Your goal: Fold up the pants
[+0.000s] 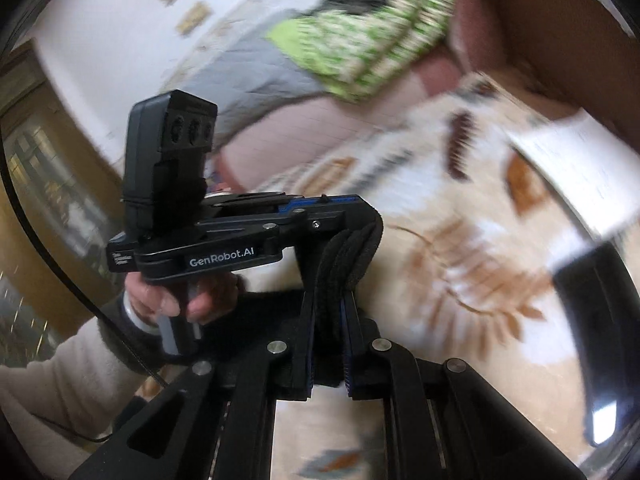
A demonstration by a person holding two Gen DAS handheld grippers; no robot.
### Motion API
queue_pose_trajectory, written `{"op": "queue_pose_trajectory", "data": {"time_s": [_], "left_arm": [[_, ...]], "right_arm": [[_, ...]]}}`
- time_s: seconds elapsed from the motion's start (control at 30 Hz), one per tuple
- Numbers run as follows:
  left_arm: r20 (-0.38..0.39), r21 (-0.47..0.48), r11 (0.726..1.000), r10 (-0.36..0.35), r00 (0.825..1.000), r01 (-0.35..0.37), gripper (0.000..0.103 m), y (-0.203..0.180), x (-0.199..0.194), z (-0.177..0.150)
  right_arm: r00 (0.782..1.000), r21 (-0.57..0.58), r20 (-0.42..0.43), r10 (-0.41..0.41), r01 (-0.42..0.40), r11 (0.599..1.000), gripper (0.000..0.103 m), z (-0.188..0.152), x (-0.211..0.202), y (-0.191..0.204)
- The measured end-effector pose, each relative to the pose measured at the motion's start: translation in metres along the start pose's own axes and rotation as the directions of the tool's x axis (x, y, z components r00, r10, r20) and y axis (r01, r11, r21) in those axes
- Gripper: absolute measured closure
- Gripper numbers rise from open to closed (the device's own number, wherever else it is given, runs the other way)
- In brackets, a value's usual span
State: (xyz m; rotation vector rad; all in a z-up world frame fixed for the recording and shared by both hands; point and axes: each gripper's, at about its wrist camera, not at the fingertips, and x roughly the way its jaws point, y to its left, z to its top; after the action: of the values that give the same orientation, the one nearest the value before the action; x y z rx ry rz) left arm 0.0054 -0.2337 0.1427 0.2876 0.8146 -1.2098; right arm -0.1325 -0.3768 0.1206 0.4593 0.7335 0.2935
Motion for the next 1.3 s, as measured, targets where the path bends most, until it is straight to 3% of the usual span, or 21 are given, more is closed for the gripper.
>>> {"op": "queue_pose_trajectory", "data": {"time_s": [0.17,0.27,0.37,0.43,0.47,0.53,0.6,0.7,0.8,0.87,0.93,0.97,1.03,1.07,1.2,1.3], "left_arm": [[-0.001,-0.124,0.985,0.118,0.993,-0.117,0.094,0.037,-0.047,-0.041],[-0.046,-0.234,0.948,0.210,0.977,-0.215,0.093,0.065,-0.065,-0.079],[-0.096,-0.335,0.897,0.272,0.957,-0.289,0.078,0.087,-0.076,-0.112],[-0.111,-0.379,0.873,0.286,0.952,-0.307,0.062,0.093,-0.082,-0.129],[-0.105,-0.405,0.863,0.284,0.953,-0.302,0.060,0.094,-0.087,-0.136],[-0.080,-0.441,0.851,0.278,0.957,-0.284,0.042,0.091,-0.097,-0.147],[-0.058,-0.473,0.837,0.282,0.958,-0.275,0.031,0.086,-0.103,-0.154],[-0.046,-0.511,0.819,0.275,0.960,-0.260,0.022,0.076,-0.100,-0.157],[-0.100,-0.527,0.806,0.257,0.961,-0.270,0.022,0.069,-0.079,-0.160],[-0.144,-0.511,0.808,0.257,0.956,-0.294,0.022,0.060,-0.060,-0.162],[-0.171,-0.502,0.804,0.270,0.947,-0.320,0.023,0.054,-0.048,-0.163],[-0.183,-0.498,0.799,0.282,0.942,-0.336,0.027,0.051,-0.042,-0.163],[-0.189,-0.483,0.811,0.272,0.944,-0.330,0.082,0.047,-0.036,-0.158],[-0.202,-0.468,0.818,0.269,0.942,-0.334,0.088,0.045,-0.036,-0.154],[-0.145,-0.433,0.837,0.302,0.942,-0.334,0.089,0.042,-0.068,-0.138],[-0.170,-0.430,0.827,0.320,0.932,-0.362,0.089,0.050,-0.077,-0.141]], "right_arm": [[0.993,-0.089,-0.092,0.076,-0.084,0.992,0.093,-0.008,0.050,0.059],[0.979,-0.131,-0.187,0.082,-0.107,0.986,0.093,-0.026,0.100,0.087],[0.963,-0.149,-0.262,0.062,-0.104,0.983,0.092,-0.045,0.147,0.105],[0.955,-0.151,-0.290,0.055,-0.102,0.983,0.084,-0.054,0.166,0.110],[0.954,-0.145,-0.294,0.064,-0.110,0.983,0.079,-0.055,0.166,0.110],[0.950,-0.116,-0.285,0.130,-0.169,0.979,0.067,-0.048,0.147,0.110],[0.963,-0.108,-0.216,0.161,-0.188,0.976,0.059,-0.036,0.117,0.104],[0.989,-0.102,-0.100,0.109,-0.119,0.988,0.053,-0.019,0.078,0.081],[0.997,-0.057,-0.074,0.009,-0.013,0.998,0.057,-0.010,0.075,0.053],[0.997,-0.002,-0.075,-0.015,0.015,1.000,0.070,-0.009,0.084,0.038],[0.996,0.028,-0.088,-0.026,0.028,0.999,0.072,-0.011,0.091,0.029],[0.995,0.031,-0.096,-0.031,0.034,0.999,0.073,-0.011,0.092,0.025],[0.994,0.019,-0.107,-0.030,0.032,0.999,0.073,-0.017,0.096,0.025],[0.994,0.010,-0.108,-0.031,0.033,0.999,0.073,-0.017,0.097,0.027],[0.996,-0.041,-0.087,-0.008,0.005,0.999,0.073,-0.010,0.090,0.043],[0.996,-0.082,-0.092,0.006,-0.013,0.997,0.073,-0.004,0.097,0.057]]}}
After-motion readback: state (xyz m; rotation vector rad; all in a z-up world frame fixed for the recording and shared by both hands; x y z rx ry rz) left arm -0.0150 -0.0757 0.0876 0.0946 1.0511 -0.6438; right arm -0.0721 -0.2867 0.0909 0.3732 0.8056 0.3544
